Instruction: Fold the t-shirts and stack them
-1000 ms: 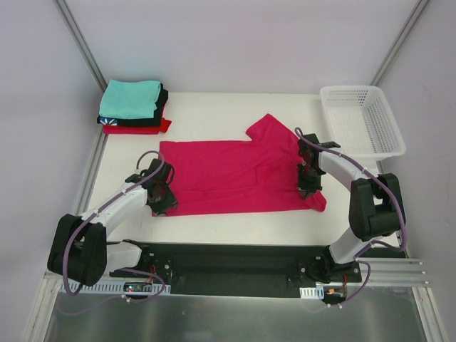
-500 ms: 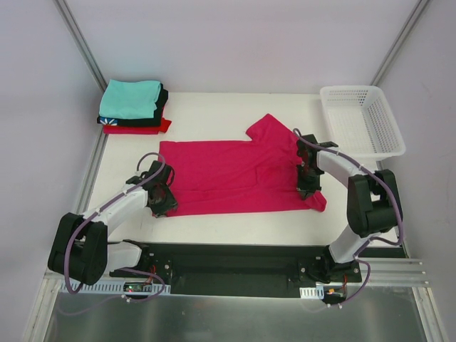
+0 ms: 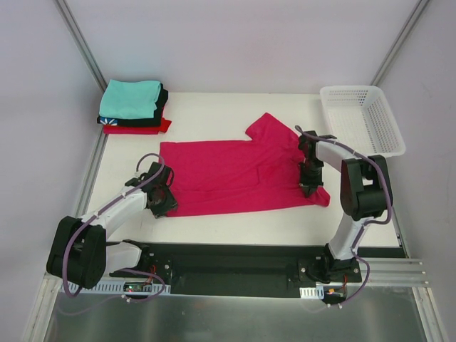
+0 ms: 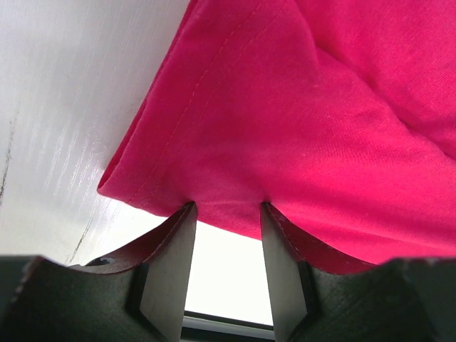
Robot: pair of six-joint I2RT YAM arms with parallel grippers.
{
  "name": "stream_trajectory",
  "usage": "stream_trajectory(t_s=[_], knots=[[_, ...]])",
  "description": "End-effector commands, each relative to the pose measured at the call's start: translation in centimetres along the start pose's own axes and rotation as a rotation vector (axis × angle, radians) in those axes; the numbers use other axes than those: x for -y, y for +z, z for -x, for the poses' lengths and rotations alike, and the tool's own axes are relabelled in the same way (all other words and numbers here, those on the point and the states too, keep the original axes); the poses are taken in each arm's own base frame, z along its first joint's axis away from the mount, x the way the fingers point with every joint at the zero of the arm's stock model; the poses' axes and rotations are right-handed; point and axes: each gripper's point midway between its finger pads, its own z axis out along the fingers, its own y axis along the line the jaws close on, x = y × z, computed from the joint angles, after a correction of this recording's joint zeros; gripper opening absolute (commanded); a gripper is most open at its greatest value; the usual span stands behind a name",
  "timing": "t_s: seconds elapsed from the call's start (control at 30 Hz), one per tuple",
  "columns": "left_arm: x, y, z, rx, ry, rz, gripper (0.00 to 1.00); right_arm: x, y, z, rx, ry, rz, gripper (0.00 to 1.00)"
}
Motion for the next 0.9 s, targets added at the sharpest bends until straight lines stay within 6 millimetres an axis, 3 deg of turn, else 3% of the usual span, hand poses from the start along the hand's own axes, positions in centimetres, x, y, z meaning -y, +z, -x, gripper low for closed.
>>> stream_trajectory(t_s=[0.0,0.27,0.33,0.4,0.57,0.7,0.77,0.83,0.87], knots=[[-3.4,0.8,-1.8,-0.043,0.021,0.122,0.42,2.3,0.3,1.7,0.021,-0.004,-0.089,0.01],[-3.0,0.3,-1.4,-0.033,0.013,0.099,0.42,2.3,-2.4,2.1,0.063,0.005,-0.069,0.02],[-2.5,-0.1,-1.2,-0.031,0.016,0.082,0.42,1.8,-4.1,2.7,0.106,0.009,-0.029,0.04],[-1.7,-1.0,-0.5,-0.017,0.017,0.055,0.43,1.3,-6.0,3.2,0.143,0.009,0.001,0.13],[1.6,-4.3,2.7,0.080,0.033,-0.047,0.59,-0.1,-9.8,5.4,0.222,0.007,0.083,0.34],[4.2,-6.7,6.0,0.166,0.073,-0.101,0.81,-2.4,-12.8,8.1,0.293,-0.005,0.184,0.37],[5.7,-7.7,7.5,0.189,0.110,-0.124,0.93,-3.6,-13.2,8.8,0.307,-0.043,0.235,0.40],[7.1,-8.7,9.1,0.220,0.126,-0.141,0.96,-4.6,-13.6,10.2,0.354,-0.059,0.274,0.41],[7.5,-8.2,9.6,0.211,0.143,-0.124,0.98,-4.9,-13.0,10.7,0.342,-0.061,0.280,0.41]])
